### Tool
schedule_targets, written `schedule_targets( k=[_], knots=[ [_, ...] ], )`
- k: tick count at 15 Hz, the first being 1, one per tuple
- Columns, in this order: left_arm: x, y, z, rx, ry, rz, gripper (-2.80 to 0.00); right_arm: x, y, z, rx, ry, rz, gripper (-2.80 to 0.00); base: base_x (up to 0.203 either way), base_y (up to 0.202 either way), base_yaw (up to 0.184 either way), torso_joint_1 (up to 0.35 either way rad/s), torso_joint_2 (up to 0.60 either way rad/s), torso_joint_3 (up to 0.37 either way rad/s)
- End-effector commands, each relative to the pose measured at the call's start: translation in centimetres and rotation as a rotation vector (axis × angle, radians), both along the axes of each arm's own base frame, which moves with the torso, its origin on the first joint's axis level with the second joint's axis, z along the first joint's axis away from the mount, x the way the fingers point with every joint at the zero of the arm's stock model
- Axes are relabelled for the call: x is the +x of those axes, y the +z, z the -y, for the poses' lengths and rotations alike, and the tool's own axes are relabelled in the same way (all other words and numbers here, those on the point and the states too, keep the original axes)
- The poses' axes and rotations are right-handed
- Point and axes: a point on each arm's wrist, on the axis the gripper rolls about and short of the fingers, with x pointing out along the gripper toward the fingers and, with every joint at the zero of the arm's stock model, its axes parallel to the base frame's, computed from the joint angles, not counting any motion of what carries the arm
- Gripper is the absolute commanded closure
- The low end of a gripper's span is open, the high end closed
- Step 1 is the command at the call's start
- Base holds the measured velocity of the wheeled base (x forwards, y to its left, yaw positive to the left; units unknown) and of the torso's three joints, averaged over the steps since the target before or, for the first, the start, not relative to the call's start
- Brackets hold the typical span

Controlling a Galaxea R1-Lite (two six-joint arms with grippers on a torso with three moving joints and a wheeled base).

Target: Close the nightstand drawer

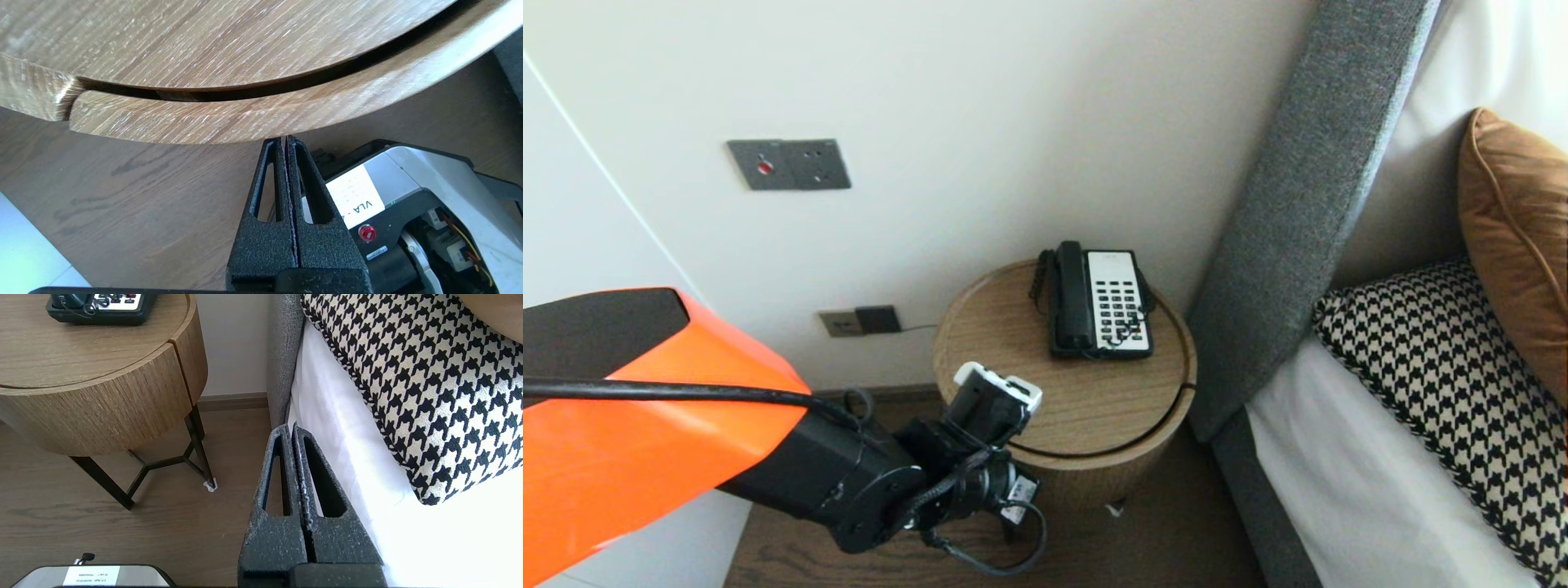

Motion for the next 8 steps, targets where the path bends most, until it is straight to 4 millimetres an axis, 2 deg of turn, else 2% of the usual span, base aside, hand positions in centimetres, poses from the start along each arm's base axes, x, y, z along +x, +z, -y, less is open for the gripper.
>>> schedule_targets(
  k=[1, 5, 8],
  knots=[
    [-0.7, 0.9, -0.5, -0.012, -0.001, 0.013, 0.00, 0.0, 0.0, 0.0, 0.000, 0.000, 0.003, 0.00, 0.000, 0.000, 0.000, 0.000, 0.00, 0.000],
    [-2.4, 2.7, -2.3, -0.026, 0.013, 0.037, 0.00, 0.0, 0.0, 0.0, 0.000, 0.000, 0.003, 0.00, 0.000, 0.000, 0.000, 0.000, 0.00, 0.000],
    [-4.0, 3.9, -4.7, -0.037, 0.077, 0.060, 0.00, 0.0, 0.0, 0.0, 0.000, 0.000, 0.003, 0.00, 0.000, 0.000, 0.000, 0.000, 0.00, 0.000]
  ],
)
